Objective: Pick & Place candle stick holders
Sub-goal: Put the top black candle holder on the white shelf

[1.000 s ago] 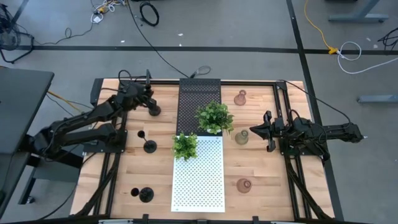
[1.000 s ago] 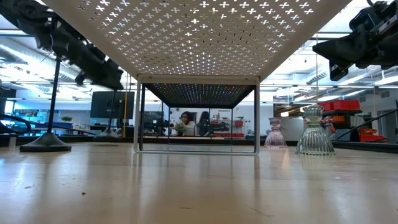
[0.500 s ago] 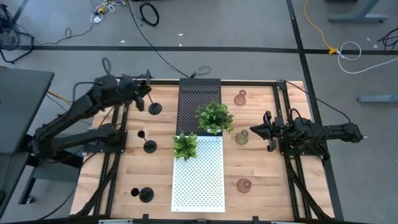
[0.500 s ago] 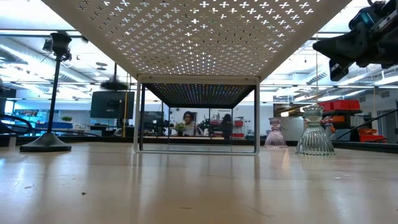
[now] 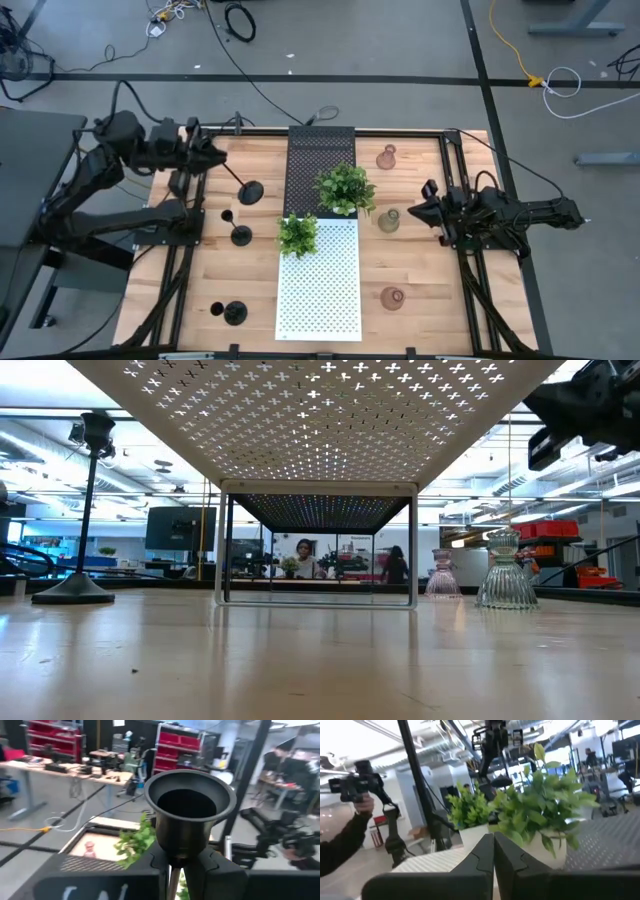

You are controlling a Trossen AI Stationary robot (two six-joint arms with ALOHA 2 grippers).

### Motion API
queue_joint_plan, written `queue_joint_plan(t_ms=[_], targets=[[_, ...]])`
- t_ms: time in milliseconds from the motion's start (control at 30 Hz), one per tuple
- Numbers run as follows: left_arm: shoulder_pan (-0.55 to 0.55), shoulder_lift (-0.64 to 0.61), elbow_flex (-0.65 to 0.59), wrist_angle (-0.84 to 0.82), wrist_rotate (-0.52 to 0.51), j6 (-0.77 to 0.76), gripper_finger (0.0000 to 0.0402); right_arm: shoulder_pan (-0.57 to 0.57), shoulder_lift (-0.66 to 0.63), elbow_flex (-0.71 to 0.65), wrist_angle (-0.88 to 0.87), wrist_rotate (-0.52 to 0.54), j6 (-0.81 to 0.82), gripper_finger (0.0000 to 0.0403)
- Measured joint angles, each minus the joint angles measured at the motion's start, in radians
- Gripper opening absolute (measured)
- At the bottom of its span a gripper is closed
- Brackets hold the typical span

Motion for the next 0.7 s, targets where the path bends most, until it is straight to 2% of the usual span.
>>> queue_joint_plan(t_ms=[300,500,700], targets=[[-0.111,0.118,0.001,0.298,0.094,-0.096,0.003,0.0,0.0,0.0,0.007,0.006,-0.016,0.0009],[-0.156,0.25,0.057,0.301,0.092,-0.081,0.003,0.0,0.0,0.0,0.005,0.007,0.007,0.0009],[-0.222,0.4,0.188,0.287,0.092,-0.011,0.003,0.0,0.0,0.0,0.02,0.008,0.022,0.0009]])
